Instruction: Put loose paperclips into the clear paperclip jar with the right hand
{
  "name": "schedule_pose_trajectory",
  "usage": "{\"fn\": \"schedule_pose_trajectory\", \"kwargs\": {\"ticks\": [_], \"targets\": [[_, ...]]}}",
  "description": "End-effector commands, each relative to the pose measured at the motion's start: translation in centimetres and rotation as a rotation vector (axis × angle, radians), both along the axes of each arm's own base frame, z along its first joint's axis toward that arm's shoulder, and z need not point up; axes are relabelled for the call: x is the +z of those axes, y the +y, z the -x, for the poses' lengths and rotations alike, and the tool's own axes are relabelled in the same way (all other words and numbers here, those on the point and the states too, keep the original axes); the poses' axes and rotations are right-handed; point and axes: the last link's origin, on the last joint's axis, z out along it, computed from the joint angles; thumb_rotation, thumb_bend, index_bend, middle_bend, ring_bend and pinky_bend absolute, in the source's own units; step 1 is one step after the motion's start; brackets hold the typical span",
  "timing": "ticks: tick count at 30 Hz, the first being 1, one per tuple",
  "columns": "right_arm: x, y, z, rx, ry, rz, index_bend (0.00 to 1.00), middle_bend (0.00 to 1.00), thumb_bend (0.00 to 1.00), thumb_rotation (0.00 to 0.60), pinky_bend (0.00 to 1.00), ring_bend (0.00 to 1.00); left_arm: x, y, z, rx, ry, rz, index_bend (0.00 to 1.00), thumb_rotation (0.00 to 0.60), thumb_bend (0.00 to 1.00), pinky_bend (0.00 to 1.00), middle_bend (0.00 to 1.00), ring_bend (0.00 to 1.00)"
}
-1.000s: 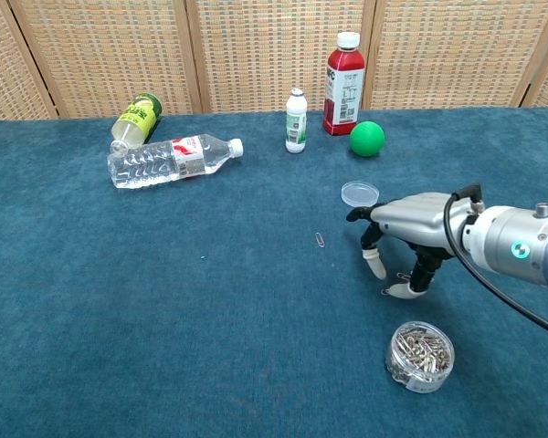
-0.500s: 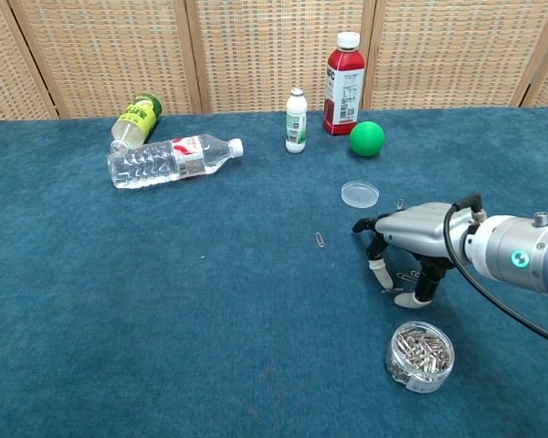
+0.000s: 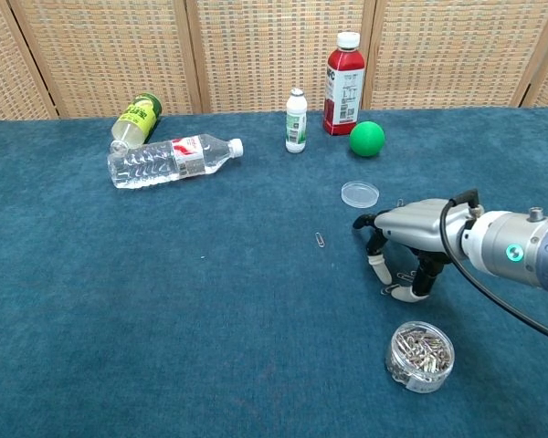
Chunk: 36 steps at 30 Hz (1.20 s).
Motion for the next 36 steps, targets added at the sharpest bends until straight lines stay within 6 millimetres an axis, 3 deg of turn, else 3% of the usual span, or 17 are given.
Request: {"fn": "schedule_pose_trajectory", "kwargs": {"ticks": [1,7,13,19,26,32,36], "targets": [[-0.1,0.0,0.1,0.0,0.005,-0.003,0.53,0.0,0.37,0.6,0.05,0.0,0.0,0.0,0.0,0.0,0.0,0.0,0.0,0.6,0.0,0.0,0.0,0.0],[-0.4,0.1,0.0,0.002,0.011,-0.01,0.55,0.0,0.4,0.6,0.05,0.0,0.0,0.0,0.0,0.001,-0.001,0.0,0.0,0.6,0.0,0.0,0.0,0.0],[-0.5,-0.1,-0.1,0.014,0.008,0.008,0.63,0.0,0.47,0.6,0.06,0.0,0.0,0.0,0.0,0.002,-0.001,-0.001,0.0,0.6,0.0,0.0,0.0,0.0],[-0.5,0.0,0.0,0.019,0.007,0.013,0.63,0.0,0.55,0.6,0.06,0.0,0.0,0.0,0.0,0.0,-0.001,0.0,0.0,0.6,0.0,0.0,0.0,0.0],[-0.3,0.2,-0.2,0.025,-0.011,0.01,0.64,0.0,0.57,0.6,0.06,0.0,0.0,0.0,0.0,0.0,-0.001,0.0,0.0,0.6,0.0,0.0,0.0,0.0],[1.1,0.6,-1.1,0.048,-0.052,0.024,0.64,0.0,0.57,0.6,0.06,0.0,0.0,0.0,0.0,-0.001,-0.002,0.003,0.0,0.6,0.0,0.0,0.0,0.0],[3.4,1.8,-1.7,0.09,-0.089,0.03,0.64,0.0,0.57,0.6,0.06,0.0,0.0,-0.1,-0.1,-0.006,-0.007,0.002,0.0,0.6,0.0,0.0,0.0,0.0]]}}
